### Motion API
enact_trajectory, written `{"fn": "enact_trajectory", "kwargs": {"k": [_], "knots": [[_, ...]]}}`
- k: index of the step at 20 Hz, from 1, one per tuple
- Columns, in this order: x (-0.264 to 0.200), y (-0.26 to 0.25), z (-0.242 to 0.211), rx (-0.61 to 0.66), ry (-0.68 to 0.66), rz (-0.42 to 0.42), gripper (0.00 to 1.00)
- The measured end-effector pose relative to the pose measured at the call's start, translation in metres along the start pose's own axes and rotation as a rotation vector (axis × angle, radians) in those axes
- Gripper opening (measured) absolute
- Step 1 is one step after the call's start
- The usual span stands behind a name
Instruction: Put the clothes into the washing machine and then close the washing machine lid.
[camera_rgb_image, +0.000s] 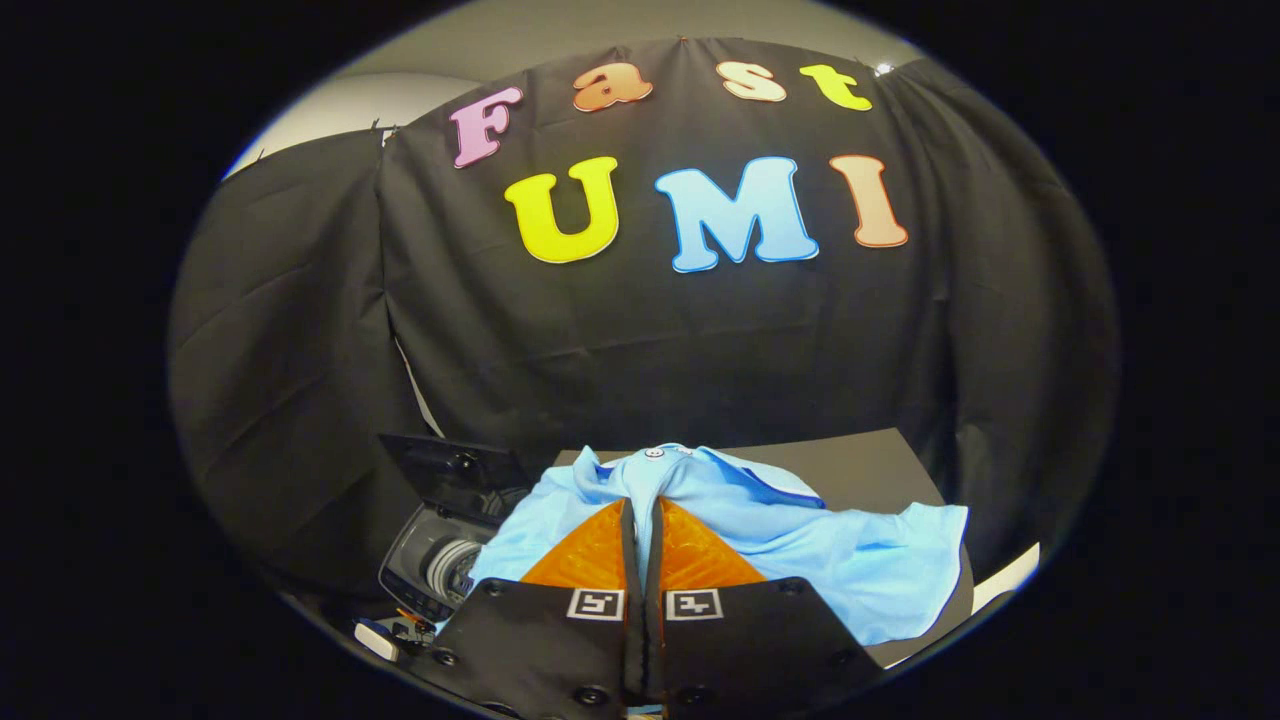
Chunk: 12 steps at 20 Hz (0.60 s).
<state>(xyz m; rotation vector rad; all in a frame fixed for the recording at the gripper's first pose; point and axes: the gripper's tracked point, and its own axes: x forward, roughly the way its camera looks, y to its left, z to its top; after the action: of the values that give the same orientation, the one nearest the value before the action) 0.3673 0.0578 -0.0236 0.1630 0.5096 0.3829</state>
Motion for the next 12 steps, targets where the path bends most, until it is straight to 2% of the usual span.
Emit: {"fn": "enact_trajectory", "kwargs": {"k": [12], "knots": [[0.005, 0.092, 0.018, -0.04, -0.036, 0.07, 0.01]]}}
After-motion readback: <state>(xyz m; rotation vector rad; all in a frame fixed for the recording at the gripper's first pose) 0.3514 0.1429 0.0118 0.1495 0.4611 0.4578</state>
